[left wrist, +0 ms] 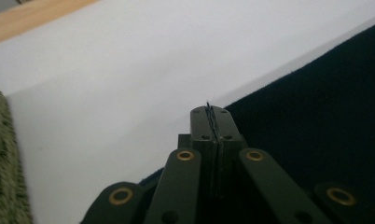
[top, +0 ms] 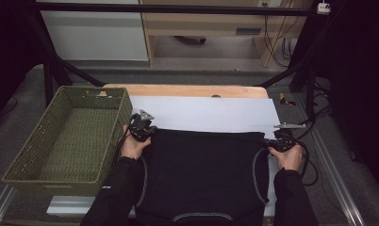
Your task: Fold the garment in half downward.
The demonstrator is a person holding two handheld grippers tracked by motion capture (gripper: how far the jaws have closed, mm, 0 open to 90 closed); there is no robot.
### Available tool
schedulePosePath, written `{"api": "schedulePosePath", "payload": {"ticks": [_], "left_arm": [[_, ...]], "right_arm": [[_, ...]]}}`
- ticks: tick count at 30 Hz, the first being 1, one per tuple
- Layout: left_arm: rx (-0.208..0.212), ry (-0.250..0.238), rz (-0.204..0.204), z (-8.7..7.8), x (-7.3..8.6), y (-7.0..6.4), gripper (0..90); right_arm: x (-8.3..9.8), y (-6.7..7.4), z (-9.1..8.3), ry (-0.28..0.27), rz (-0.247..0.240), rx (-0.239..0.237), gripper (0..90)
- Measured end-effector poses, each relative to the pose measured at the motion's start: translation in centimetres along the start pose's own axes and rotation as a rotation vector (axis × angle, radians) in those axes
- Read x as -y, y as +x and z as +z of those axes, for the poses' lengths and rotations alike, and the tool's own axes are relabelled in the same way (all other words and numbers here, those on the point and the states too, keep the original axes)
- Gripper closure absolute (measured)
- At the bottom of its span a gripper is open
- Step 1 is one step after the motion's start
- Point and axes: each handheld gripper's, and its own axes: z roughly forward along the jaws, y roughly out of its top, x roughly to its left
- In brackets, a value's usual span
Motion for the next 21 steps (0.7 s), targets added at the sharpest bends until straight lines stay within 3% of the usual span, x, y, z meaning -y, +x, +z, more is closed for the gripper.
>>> {"api": "schedulePosePath", "payload": {"ticks": [3,7,10,14,15,17,19,21], "left_arm": [[-0.017,-0.014,-0.003,0.2,-0.5,0.2,89.1],[-0.026,-0.015,-0.031,1.1,-1.0,0.8,89.1],[-0.033,-0.017,-0.027,1.7,-1.3,1.0,89.0],[-0.007,-0.017,-0.071,2.5,-1.1,0.8,88.3],[0.004,-0.022,-0.079,2.6,-0.9,0.6,87.0],[0.002,-0.026,-0.082,2.5,-0.5,0.4,79.0],[0.019,-0.046,-0.114,2.1,-0.2,0.3,67.9],[0.037,-0.079,-0.140,1.4,0.1,0.4,56.9]], "right_arm": [[-0.7,0.1,0.2,-0.030,-0.041,0.022,86.0],[-1.7,0.0,0.7,-0.050,-0.053,0.051,85.9],[-2.1,-0.2,1.0,-0.054,-0.073,0.075,85.6],[-1.5,-0.6,1.9,-0.036,-0.073,0.080,83.9],[-1.2,-0.6,2.0,-0.058,-0.071,0.078,82.7],[-0.7,-0.5,2.1,-0.085,-0.065,0.056,74.7],[-0.7,-0.4,1.6,-0.104,-0.056,0.059,60.9],[-0.6,-0.2,1.1,-0.129,-0.040,0.029,48.3]]}}
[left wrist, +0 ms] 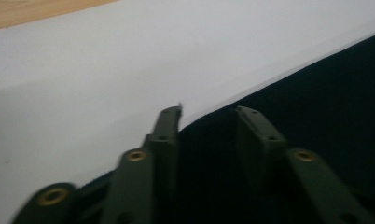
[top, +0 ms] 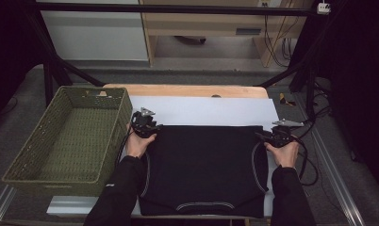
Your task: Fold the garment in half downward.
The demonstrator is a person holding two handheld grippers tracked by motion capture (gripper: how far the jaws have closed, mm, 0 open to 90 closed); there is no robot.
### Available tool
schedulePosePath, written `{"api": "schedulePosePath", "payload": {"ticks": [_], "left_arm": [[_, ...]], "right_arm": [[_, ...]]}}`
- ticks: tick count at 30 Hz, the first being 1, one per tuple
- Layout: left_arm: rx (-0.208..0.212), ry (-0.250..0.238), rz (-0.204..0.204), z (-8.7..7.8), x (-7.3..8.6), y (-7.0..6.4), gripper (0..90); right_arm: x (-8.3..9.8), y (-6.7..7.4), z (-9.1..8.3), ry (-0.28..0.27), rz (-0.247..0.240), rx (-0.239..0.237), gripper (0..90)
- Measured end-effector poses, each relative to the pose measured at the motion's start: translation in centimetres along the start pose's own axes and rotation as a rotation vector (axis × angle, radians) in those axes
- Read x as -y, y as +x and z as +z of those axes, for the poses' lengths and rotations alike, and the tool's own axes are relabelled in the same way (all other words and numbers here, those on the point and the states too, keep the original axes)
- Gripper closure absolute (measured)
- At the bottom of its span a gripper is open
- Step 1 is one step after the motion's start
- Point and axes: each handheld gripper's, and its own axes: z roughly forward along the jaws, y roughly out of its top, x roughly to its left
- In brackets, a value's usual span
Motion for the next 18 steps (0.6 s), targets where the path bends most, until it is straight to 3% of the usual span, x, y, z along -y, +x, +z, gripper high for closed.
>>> {"api": "schedulePosePath", "payload": {"ticks": [2,6,9,11,14,18], "left_arm": [[0.023,-0.014,-0.018,-1.0,0.2,-0.1,49.1],[0.060,-0.042,-0.035,-2.8,0.7,-0.4,33.7],[0.077,-0.067,-0.017,-4.2,1.3,-0.9,25.8],[0.096,-0.089,-0.014,-5.1,1.6,-1.2,21.5],[0.145,-0.099,-0.046,-6.3,2.4,-1.6,12.8],[0.153,-0.099,-0.023,-7.5,3.4,-2.3,5.2]], "right_arm": [[0.0,0.3,-0.7,-0.040,-0.016,-0.021,45.7],[0.3,1.1,-2.3,-0.129,-0.020,-0.063,29.8],[0.6,1.6,-3.3,-0.167,-0.015,-0.084,19.8],[0.9,1.9,-3.9,-0.180,-0.002,-0.094,13.4],[1.2,2.2,-4.6,-0.176,0.001,-0.112,10.4],[1.8,2.9,-5.3,-0.157,-0.001,-0.119,7.3]]}}
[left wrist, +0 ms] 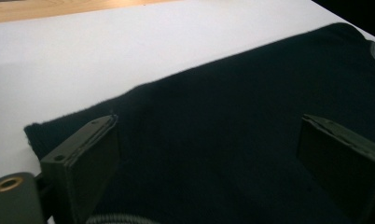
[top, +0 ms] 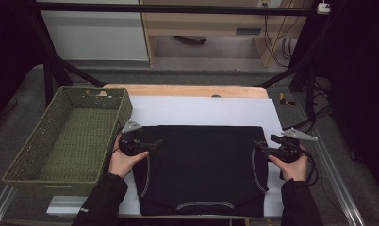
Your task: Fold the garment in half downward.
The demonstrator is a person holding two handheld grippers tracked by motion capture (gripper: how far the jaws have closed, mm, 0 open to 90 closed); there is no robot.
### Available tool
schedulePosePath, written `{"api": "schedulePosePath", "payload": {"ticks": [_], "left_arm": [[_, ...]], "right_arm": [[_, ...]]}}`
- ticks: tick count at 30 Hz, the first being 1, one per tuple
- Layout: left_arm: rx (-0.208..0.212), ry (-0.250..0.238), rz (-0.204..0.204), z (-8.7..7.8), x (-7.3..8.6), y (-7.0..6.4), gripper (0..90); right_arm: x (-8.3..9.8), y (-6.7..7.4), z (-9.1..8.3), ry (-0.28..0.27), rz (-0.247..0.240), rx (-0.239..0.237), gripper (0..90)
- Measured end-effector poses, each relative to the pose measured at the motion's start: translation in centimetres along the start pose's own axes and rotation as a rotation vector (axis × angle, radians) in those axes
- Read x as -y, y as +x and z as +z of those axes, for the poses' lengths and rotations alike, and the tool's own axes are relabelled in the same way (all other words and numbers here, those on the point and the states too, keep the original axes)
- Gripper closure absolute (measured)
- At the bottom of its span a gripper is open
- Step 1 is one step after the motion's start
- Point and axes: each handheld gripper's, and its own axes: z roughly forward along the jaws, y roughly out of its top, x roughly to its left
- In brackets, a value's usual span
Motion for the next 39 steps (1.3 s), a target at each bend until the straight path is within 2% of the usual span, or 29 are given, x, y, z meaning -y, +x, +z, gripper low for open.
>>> {"api": "schedulePosePath", "payload": {"ticks": [3,5,7,11,14,16,20,26,29,35,39], "left_arm": [[0.022,-0.007,0.010,-0.9,0.6,-0.7,2.8],[0.035,-0.015,0.021,-1.5,0.9,-1.2,2.3],[0.038,-0.020,0.042,-2.0,1.3,-1.6,2.1],[0.040,-0.010,0.053,-2.9,2.3,-2.0,1.4],[0.047,-0.006,0.061,-3.4,3.0,-2.2,0.7],[0.051,-0.006,0.051,-3.6,3.4,-2.1,0.7],[0.040,-0.013,0.062,-3.8,4.0,-2.1,0.7],[0.033,0.000,0.060,-3.9,5.2,-2.0,0.7],[0.028,0.004,0.070,-3.9,5.5,-2.2,0.7],[0.031,0.007,0.069,-3.9,5.9,-2.2,0.7],[0.038,-0.002,0.061,-4.0,5.9,-2.3,0.7]], "right_arm": [[0.3,0.7,-0.5,0.027,0.003,-0.010,6.4],[0.5,1.2,-0.9,0.040,-0.010,-0.013,5.8],[0.8,1.7,-1.2,0.052,-0.015,-0.013,5.2],[1.3,2.3,-1.7,0.067,-0.030,0.000,4.9],[1.8,2.3,-1.6,0.091,-0.024,0.008,4.9],[2.3,2.2,-1.5,0.117,-0.024,0.016,5.0],[2.8,1.9,-1.0,0.167,-0.045,0.031,4.6],[3.5,1.5,-0.2,0.202,-0.040,0.053,4.9],[3.7,1.3,0.4,0.213,-0.050,0.073,4.9],[3.9,1.4,1.5,0.287,-0.081,0.098,1.3],[3.7,1.3,1.5,0.305,-0.063,0.125,0.6]]}}
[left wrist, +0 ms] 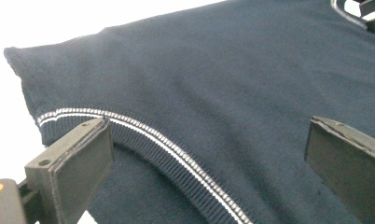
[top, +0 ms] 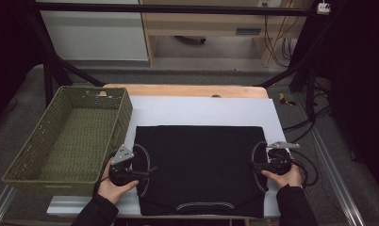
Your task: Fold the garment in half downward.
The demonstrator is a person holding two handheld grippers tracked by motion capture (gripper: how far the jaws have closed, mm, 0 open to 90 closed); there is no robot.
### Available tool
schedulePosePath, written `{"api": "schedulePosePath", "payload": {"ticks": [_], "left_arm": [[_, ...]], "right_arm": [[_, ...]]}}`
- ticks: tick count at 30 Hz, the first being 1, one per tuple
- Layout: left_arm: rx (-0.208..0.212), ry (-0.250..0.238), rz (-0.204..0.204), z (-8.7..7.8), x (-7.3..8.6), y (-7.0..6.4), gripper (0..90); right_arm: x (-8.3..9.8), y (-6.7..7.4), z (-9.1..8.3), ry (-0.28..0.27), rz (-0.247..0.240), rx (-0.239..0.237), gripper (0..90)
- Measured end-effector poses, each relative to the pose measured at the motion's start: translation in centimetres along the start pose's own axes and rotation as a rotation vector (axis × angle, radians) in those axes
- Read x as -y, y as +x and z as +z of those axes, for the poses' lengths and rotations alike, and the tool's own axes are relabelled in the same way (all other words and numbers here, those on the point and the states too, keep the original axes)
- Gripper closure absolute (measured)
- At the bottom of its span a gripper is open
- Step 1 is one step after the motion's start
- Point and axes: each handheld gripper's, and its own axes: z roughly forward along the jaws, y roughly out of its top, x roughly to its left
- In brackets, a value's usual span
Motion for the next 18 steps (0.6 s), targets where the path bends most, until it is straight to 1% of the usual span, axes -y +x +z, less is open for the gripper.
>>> {"api": "schedulePosePath", "payload": {"ticks": [3,5,6,8,10,12,15,16,18], "left_arm": [[-0.001,0.009,0.000,0.09,0.18,0.06,0.8],[0.001,0.015,-0.003,0.19,0.28,0.04,0.7],[0.000,0.017,-0.002,0.19,0.31,0.07,0.7],[0.002,0.016,-0.005,0.22,0.35,0.09,0.8],[0.001,0.015,-0.005,0.21,0.36,0.10,0.8],[-0.002,0.017,-0.003,0.23,0.39,0.08,0.8],[0.001,0.022,-0.003,0.30,0.46,0.08,0.8],[0.001,0.023,-0.003,0.31,0.48,0.09,0.8],[0.000,0.025,-0.002,0.33,0.50,0.10,0.8]], "right_arm": [[0.20,0.05,0.17,0.009,0.012,-0.007,1.0],[0.29,0.15,0.17,0.000,-0.006,-0.009,3.4],[0.28,0.24,0.14,-0.003,0.000,-0.010,5.9],[0.30,0.44,0.04,-0.009,-0.009,-0.027,10.6],[0.28,0.52,0.02,-0.012,-0.019,-0.031,14.1],[0.25,0.61,-0.01,-0.018,-0.004,-0.036,16.7],[0.14,0.67,-0.06,-0.009,0.001,-0.034,19.2],[0.09,0.69,-0.08,-0.011,0.015,-0.032,21.4],[-0.04,0.66,-0.26,0.001,0.022,-0.036,28.9]]}}
